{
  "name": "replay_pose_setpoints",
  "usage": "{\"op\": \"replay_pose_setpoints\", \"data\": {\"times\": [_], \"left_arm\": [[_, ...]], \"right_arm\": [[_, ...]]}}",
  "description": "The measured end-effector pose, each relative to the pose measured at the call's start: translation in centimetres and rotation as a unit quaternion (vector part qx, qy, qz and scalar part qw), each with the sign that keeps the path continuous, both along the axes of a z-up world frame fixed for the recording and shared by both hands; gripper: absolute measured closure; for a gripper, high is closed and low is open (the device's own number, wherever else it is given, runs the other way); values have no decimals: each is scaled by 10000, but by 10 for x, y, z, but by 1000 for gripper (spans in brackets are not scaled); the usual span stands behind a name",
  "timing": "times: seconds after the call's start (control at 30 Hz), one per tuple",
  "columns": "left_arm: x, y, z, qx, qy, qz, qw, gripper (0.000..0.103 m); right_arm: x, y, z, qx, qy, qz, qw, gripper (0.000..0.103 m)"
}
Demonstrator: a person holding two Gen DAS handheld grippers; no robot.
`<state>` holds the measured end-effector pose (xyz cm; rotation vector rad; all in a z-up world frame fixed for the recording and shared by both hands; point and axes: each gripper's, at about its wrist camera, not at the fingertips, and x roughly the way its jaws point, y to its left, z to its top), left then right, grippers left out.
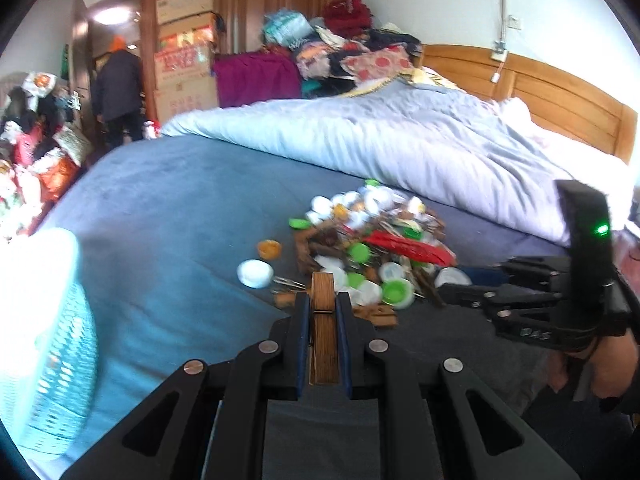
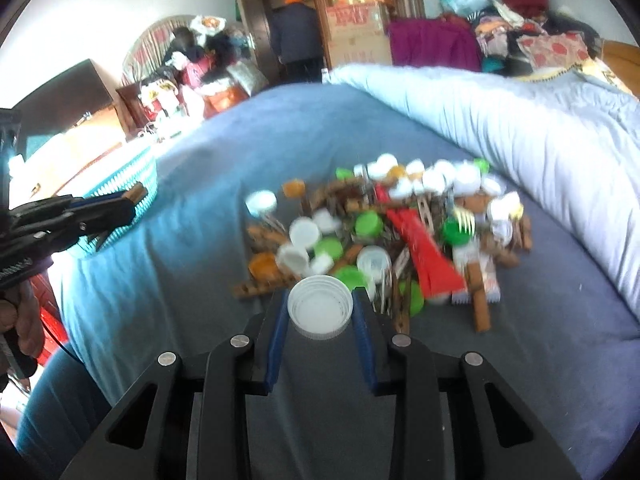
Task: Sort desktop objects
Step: 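Carry the clothespin and white cap over the light-blue basket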
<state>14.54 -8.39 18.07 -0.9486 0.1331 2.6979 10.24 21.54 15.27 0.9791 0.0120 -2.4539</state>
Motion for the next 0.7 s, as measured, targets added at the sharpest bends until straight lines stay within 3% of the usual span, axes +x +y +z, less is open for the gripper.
{"op": "replay_pose_setpoints", "data": {"times": [0.13, 0.37, 0.7], "left_arm": [[-2, -15, 18, -302, 177, 389, 9986, 90], [-3, -56, 41, -443, 343, 1148, 9918, 90], [10, -100, 71, -688, 666, 1749, 9799, 90]], "right_arm": [[1, -8, 27, -106, 211, 97, 9997, 73], [0, -29, 67, -92, 552, 310, 9980, 73], [1, -65, 107, -44, 874, 661, 9940, 73]]}}
